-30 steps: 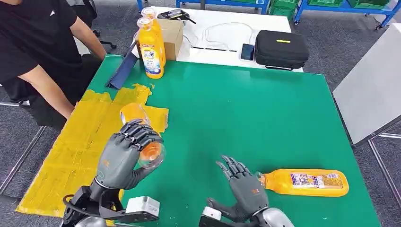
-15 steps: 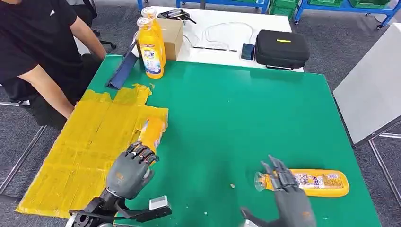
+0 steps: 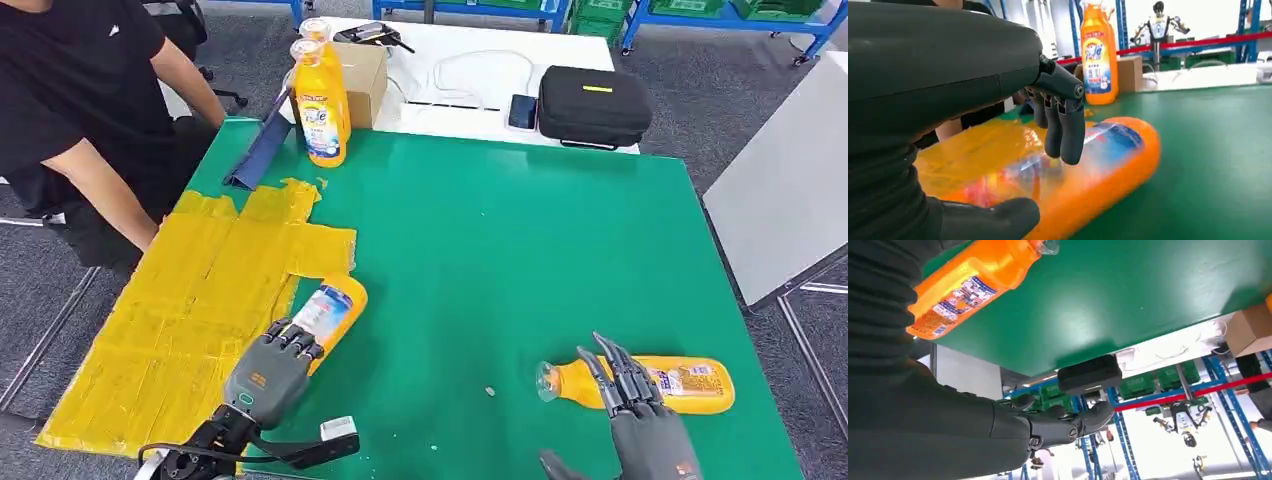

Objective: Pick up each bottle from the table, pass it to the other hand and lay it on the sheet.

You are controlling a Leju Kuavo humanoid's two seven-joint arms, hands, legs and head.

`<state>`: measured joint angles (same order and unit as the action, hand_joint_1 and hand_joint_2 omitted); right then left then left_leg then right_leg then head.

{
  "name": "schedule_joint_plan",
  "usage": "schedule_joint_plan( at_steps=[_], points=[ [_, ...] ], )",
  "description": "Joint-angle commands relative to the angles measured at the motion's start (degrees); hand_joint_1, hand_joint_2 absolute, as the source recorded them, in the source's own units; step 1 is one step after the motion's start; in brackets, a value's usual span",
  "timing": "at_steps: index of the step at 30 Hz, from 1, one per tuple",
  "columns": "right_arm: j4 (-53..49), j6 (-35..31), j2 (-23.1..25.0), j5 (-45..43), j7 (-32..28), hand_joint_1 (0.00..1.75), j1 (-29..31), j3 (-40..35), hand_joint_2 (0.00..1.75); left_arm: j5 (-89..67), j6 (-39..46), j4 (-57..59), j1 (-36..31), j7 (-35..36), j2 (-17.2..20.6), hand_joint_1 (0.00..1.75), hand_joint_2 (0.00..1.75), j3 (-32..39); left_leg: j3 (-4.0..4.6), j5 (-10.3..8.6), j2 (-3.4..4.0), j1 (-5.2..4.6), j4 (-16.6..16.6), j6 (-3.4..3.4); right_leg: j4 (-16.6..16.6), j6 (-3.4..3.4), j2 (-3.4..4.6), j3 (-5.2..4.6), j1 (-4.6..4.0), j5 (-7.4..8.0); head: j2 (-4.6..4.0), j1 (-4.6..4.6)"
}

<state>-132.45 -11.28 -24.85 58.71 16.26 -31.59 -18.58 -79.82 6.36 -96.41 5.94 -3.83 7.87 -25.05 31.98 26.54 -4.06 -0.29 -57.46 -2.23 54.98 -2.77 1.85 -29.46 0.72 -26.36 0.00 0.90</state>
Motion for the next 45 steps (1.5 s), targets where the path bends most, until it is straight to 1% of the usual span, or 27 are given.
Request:
schedule_joint_plan(
  at_steps=[1,3,4,5,7,9,10,11,14,15,17,18,20,21,22,23,24,26,29,32,38,39,40,41,42,43,45],
  points=[
    [2.4,-2.0,-0.5,0.0,-0.7,0.0,-2.5,0.7,1.75,0.7,1.8,6.8,-0.8,0.1,3.6,1.75,1.75,-1.9,-0.2,0.07,0.36,0.02,0.1,0.15,-0.2,0.1,-0.16,0.25,-0.06,-0.06,0.0,0.0],
    [1.8,-3.0,-0.4,0.2,-1.3,0.0,-1.1,0.2,1.75,0.6,2.0,5.7,-1.3,-0.1,2.9,1.75,1.75,-1.9,-0.07,0.02,0.18,0.01,0.1,0.07,-0.1,0.04,-0.08,0.12,-0.01,-0.01,0.0,0.0],
    [1.8,-3.0,-0.4,0.2,-1.3,0.0,-1.1,0.2,1.75,0.6,2.0,5.7,-1.3,-0.1,2.9,1.75,1.75,-1.9,-0.06,0.03,0.32,0.02,0.1,0.12,-0.1,0.08,-0.09,0.1,-0.04,0.0,0.0,0.0],
    [1.0,1.1,0.0,-0.2,0.6,0.0,0.5,-0.1,1.75,0.3,-1.6,3.9,-2.0,0.9,2.4,1.75,1.75,-2.3,-0.08,0.03,0.41,0.01,0.1,0.17,-0.1,0.12,-0.13,0.11,-0.04,-0.01,0.0,0.02],
    [1.4,-1.5,-0.4,0.2,-0.7,0.0,-0.7,0.0,1.75,0.9,0.7,5.2,-1.2,0.3,3.1,1.75,1.75,-2.1,-0.01,0.01,0.51,0.02,0.0,0.21,-0.1,0.15,-0.18,0.03,-0.05,0.02,0.0,0.0],
    [1.2,1.0,-0.1,0.2,0.3,0.0,0.3,-0.4,1.75,0.0,-2.9,4.6,-1.7,1.7,2.9,1.75,1.75,-2.4,0.06,-0.01,0.31,0.01,0.0,0.13,-0.1,0.1,-0.14,-0.04,-0.03,0.03,0.0,-0.02],
    [0.9,0.4,0.3,0.8,-0.3,0.0,1.0,-0.7,1.75,-1.2,-3.9,4.8,-2.3,3.2,2.2,1.75,1.75,-2.3,0.04,-0.01,0.58,0.03,0.0,0.25,0.0,0.2,-0.23,-0.03,-0.07,0.02,0.0,0.0],
    [0.9,2.2,0.2,0.8,0.7,0.0,0.9,-0.9,1.75,-1.0,-5.6,5.0,-2.3,3.7,2.1,1.75,1.75,-2.2,0.08,-0.01,0.37,0.03,0.0,0.14,0.0,0.1,-0.08,-0.09,-0.05,0.04,0.0,0.0],
    [-0.1,2.0,0.7,1.9,0.7,0.0,2.0,-1.3,1.75,-1.2,-5.4,3.5,-2.6,4.3,1.3,1.75,1.75,-2.2,0.1,-0.01,0.31,0.02,0.0,0.13,0.0,0.09,-0.11,-0.11,-0.04,0.03,0.0,0.0],
    [0.4,2.1,0.3,2.0,1.3,0.0,0.5,-1.1,1.75,-0.6,-5.4,4.3,-1.9,4.7,2.1,1.75,1.75,-2.2,0.09,-0.01,0.4,0.02,0.0,0.16,0.0,0.12,-0.13,-0.12,-0.04,0.03,0.0,0.0],
    [0.4,-2.7,-0.4,3.8,0.5,0.0,-1.0,-0.8,1.75,-0.3,0.3,3.6,-0.3,4.9,0.6,1.69,1.75,-0.2,0.0,0.01,0.33,0.0,0.0,0.12,-0.1,0.09,-0.11,-0.03,-0.03,0.01,0.0,0.02],
    [-0.1,-2.4,-0.5,4.1,1.1,0.0,-1.3,-0.5,1.75,0.2,0.5,1.7,0.6,5.1,-0.2,0.0,1.75,0.7,-0.02,0.01,0.4,0.0,0.1,0.17,-0.1,0.12,-0.18,-0.01,-0.03,-0.01,0.0,0.0],
    [-2.1,-6.9,-0.5,6.2,0.4,0.0,-3.5,1.1,1.75,15.1,-0.9,-4.4,3.8,1.7,-3.8,0.0,1.75,4.4,0.0,0.07,0.42,0.01,0.0,0.16,0.0,0.11,-0.15,-0.03,-0.04,-0.05,0.0,0.0],
    [-2.9,-5.6,-1.9,5.0,1.0,0.0,-5.3,1.1,1.75,28.0,-3.8,-7.3,6.1,-0.1,-6.3,0.0,0.0,6.8,0.08,0.08,0.37,0.0,-0.1,0.1,0.0,0.06,-0.07,-0.1,-0.02,-0.04,0.0,0.0],
    [-2.9,-10.5,-3.7,4.2,-0.7,0.0,-8.7,2.1,1.75,32.9,-1.5,-9.4,9.0,-3.0,-7.1,0.0,0.0,9.2,0.13,0.14,0.45,0.01,-0.1,0.12,0.1,0.08,-0.1,-0.14,-0.04,-0.1,0.0,0.0],
    [-2.7,-12.6,-3.8,3.2,-1.2,0.0,-10.1,2.9,1.75,35.9,-1.6,-10.5,10.0,-4.0,-7.8,0.0,0.0,10.1,0.17,0.17,0.44,0.0,-0.2,0.08,0.1,0.06,-0.04,-0.17,-0.02,-0.11,0.0,0.02],
    [-2.7,-13.8,-5.6,-1.1,-0.8,0.0,-13.1,4.1,1.75,39.5,-0.9,-13.5,11.8,-6.1,-9.5,0.0,0.0,12.3,0.11,0.23,0.52,-0.03,-0.2,0.1,0.1,0.07,-0.07,-0.12,-0.01,-0.18,0.0,0.02],
    [-2.9,-13.9,-8.4,-1.6,1.5,0.0,-16.8,6.2,1.75,39.5,-0.5,-17.3,12.6,-7.4,-11.8,0.0,0.0,14.3,0.24,0.11,0.19,-0.01,-0.1,0.02,0.0,0.01,-0.08,-0.2,0.01,-0.08,0.0,0.0],
    [-2.5,-15.3,-13.0,-2.1,4.1,0.0,-22.1,9.1,1.75,42.2,-1.1,-21.8,12.8,-8.6,-14.4,0.0,0.0,16.2,0.46,0.14,0.28,-0.04,-0.2,0.05,0.1,0.04,-0.11,-0.42,0.04,-0.1,0.0,0.0],
    [-1.9,-18.7,-16.9,-3.6,6.1,0.0,-26.5,9.9,1.75,46.6,-3.2,-23.6,13.3,-9.2,-15.2,0.0,0.0,17.3,0.42,0.16,0.28,-0.12,-0.2,0.04,0.1,0.05,-0.13,-0.4,0.09,-0.12,0.0,0.0],
    [-1.9,-19.2,-17.5,-3.5,6.6,0.0,-26.7,9.5,1.75,46.7,-3.2,-23.1,13.3,-9.4,-15.4,0.0,0.0,17.4,0.29,0.12,0.44,-0.14,0.0,0.06,0.0,0.08,-0.07,-0.45,0.09,-0.05,0.0,0.0],
    [-1.9,-18.2,-18.9,-3.0,9.2,0.0,-26.6,8.5,1.75,49.2,-3.9,-23.0,13.4,-10.2,-15.7,0.0,0.0,17.6,0.23,0.11,0.37,-0.16,0.0,0.04,0.0,0.06,-0.08,-0.44,0.11,-0.05,0.0,0.02],
    [-1.9,-22.1,-25.8,-4.7,14.7,0.0,-28.8,4.7,1.75,53.9,-6.1,-23.6,13.6,-10.5,-16.1,0.0,0.0,18.2,0.15,0.13,0.47,-0.13,0.0,0.1,0.0,0.1,-0.14,-0.41,0.07,-0.07,0.0,0.02],
    [-1.1,-26.2,-31.6,-1.9,21.6,0.0,-30.7,1.8,1.75,57.7,-7.9,-23.9,13.7,-10.3,-16.0,0.0,0.0,18.1,0.12,0.13,0.4,-0.15,0.0,0.02,0.0,0.04,-0.03,-0.68,0.09,-0.06,0.0,0.02],
    [-0.9,-27.6,-33.2,-0.5,23.7,0.0,-31.2,0.9,1.75,58.9,-8.5,-24.1,13.7,-10.2,-16.0,0.0,0.0,18.3,0.17,0.14,0.39,-0.16,-0.1,-0.02,0.0,0.0,0.06,-0.77,0.11,-0.06,0.0,0.0],
    [0.3,-28.7,-33.3,-0.9,23.7,0.0,-36.4,4.9,1.75,66.7,-11.7,-24.3,14.0,-9.2,-15.3,0.0,0.0,18.0,0.19,0.18,0.56,-0.18,-0.1,0.01,0.1,0.01,0.11,-0.8,0.11,-0.08,0.0,0.04],
    [0.4,-28.7,-32.5,-2.8,23.7,0.0,-41.0,9.8,1.75,75.0,-13.7,-25.9,16.7,-7.2,-12.9,0.0,0.0,17.2,0.25,0.17,0.49,-0.2,-0.1,0.01,0.0,0.01,-0.04,-0.39,0.14,-0.11,0.0,0.07]
  ],
)
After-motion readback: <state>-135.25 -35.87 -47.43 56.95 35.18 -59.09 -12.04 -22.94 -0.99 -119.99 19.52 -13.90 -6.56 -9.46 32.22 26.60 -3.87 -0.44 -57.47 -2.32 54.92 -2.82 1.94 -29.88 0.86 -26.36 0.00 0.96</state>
